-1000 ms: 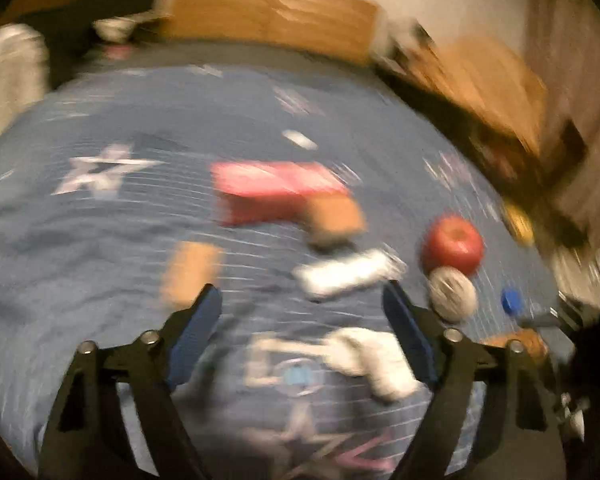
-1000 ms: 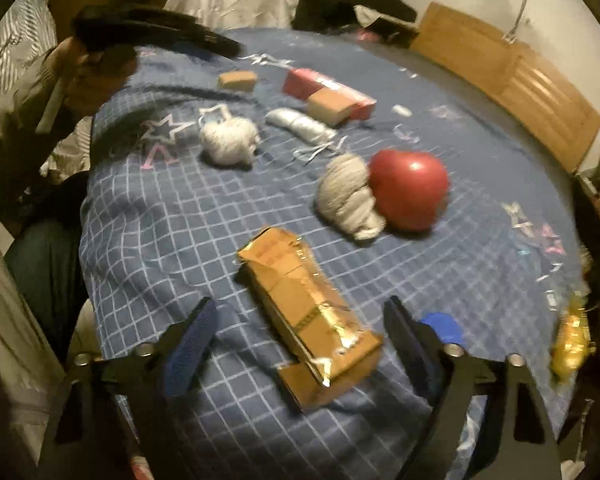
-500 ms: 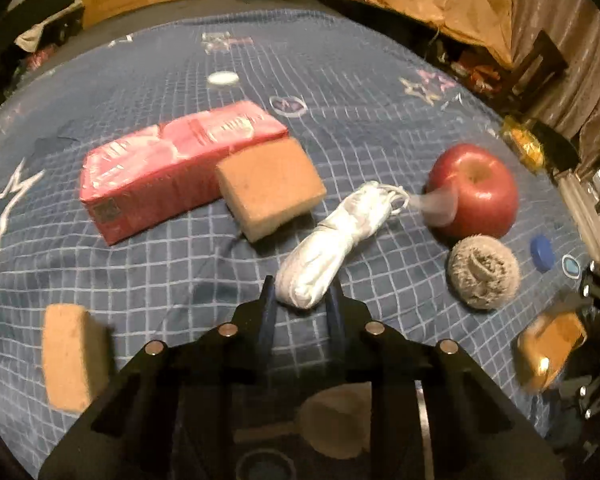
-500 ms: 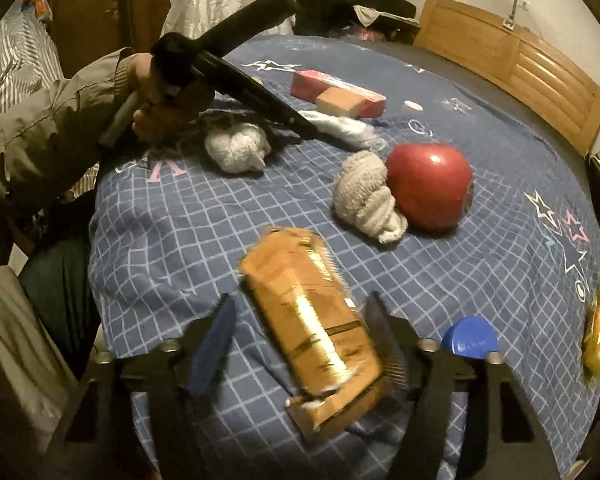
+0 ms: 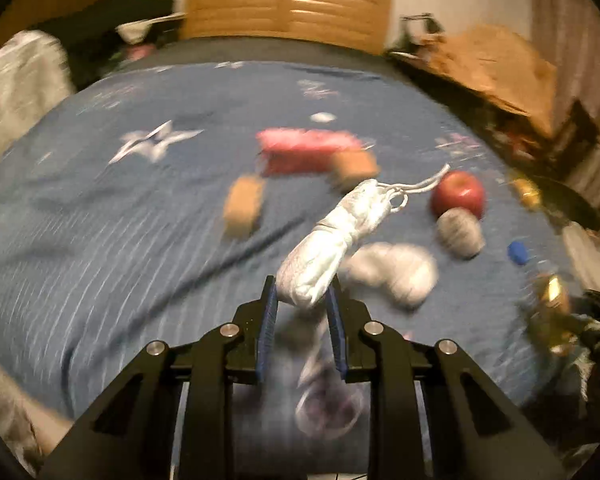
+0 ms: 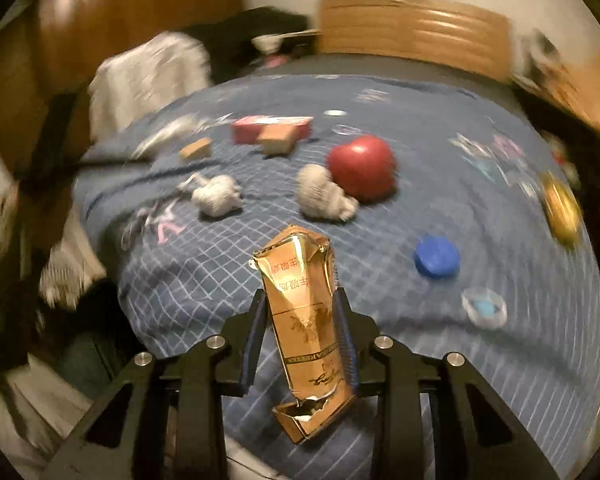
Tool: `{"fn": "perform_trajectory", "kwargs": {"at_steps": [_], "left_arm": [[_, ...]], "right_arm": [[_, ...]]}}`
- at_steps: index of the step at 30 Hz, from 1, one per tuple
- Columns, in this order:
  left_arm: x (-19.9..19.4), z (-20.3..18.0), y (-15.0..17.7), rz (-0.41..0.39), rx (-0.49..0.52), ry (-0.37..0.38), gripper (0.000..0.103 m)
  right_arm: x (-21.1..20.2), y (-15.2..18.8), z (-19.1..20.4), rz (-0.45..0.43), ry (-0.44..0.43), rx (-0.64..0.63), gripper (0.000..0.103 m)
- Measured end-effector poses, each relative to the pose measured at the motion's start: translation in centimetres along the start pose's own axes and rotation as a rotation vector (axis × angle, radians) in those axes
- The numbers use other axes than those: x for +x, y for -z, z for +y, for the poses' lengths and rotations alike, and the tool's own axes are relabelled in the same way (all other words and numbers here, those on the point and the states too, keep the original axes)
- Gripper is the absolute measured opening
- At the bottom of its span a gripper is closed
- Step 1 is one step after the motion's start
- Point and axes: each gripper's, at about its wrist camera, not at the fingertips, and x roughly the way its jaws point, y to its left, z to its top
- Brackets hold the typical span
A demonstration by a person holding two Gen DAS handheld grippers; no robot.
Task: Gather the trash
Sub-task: 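Grasp the white cord bundle with left tool while right tool holds the gold carton, then lift the cord bundle and gold carton off the bed with both tools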
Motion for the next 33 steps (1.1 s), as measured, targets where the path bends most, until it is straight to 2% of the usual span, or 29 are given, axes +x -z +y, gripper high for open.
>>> {"fn": "perform_trajectory", "kwargs": {"at_steps": [2, 4, 7, 8, 9, 10, 13, 17, 21, 23, 25, 27, 28, 29, 31, 33], "left_arm": [[0.3, 0.9, 1.8, 0.011, -0.054, -0.061, 0.023], [1.1, 1.0, 2.9, 0.014, -0.071, -0.081, 0.024], [2.4, -0.1, 4.1, 0.002, -0.006, -0.139, 0.034], [2.1, 0.0, 4.2, -0.007, -0.005, -0.134, 0.042], [1.7, 0.3, 4.2, -0.008, -0.016, -0.115, 0.057], [1.2, 0.7, 4.0, -0.019, -0.036, -0.089, 0.066], [0.1, 1.4, 3.7, -0.048, -0.045, -0.069, 0.068], [-0.4, 0.9, 3.0, -0.055, 0.012, -0.005, 0.070], [1.2, -0.2, 2.0, -0.004, 0.153, 0.035, 0.070], [2.1, -0.2, 1.7, 0.021, 0.182, 0.054, 0.067], [3.0, 0.0, 1.5, 0.047, 0.190, 0.090, 0.059], [4.2, 0.2, 1.5, 0.073, 0.193, 0.096, 0.052], [4.6, 0.3, 1.6, 0.075, 0.196, 0.090, 0.048], [4.7, 0.4, 1.7, 0.067, 0.193, 0.087, 0.047], [4.5, 0.3, 1.7, 0.048, 0.182, 0.094, 0.024], [4.1, 0.6, 2.0, 0.029, 0.153, 0.089, 0.023]], "right_arm": [[0.3, 1.1, 0.1, -0.005, 0.031, 0.076, 0.035], [1.2, 2.0, 0.3, -0.001, 0.047, 0.103, 0.037], [1.9, 2.4, 0.8, -0.012, 0.047, 0.089, 0.049], [1.8, 2.4, 0.9, -0.018, 0.040, 0.087, 0.055], [1.3, 2.4, 0.8, -0.029, 0.034, 0.087, 0.059], [0.9, 2.5, 0.7, -0.043, 0.033, 0.084, 0.066], [-0.6, 2.8, 0.4, -0.082, 0.004, 0.071, 0.073], [-1.8, 3.3, 0.1, -0.088, -0.013, 0.033, 0.074], [-1.0, 2.9, 0.9, -0.027, -0.059, -0.059, 0.074], [-0.5, 2.9, 1.2, -0.004, -0.061, -0.077, 0.074], [0.4, 3.0, 1.1, 0.021, -0.084, -0.059, 0.074], [1.5, 3.3, 0.9, 0.058, -0.064, -0.025, 0.071], [1.9, 3.6, 0.8, 0.074, -0.056, -0.013, 0.057], [2.2, 3.9, 0.8, 0.076, -0.046, -0.005, 0.053], [2.2, 4.2, 0.8, 0.057, -0.041, 0.020, 0.050], [2.1, 4.4, 0.8, 0.042, -0.032, 0.043, 0.048]]}}
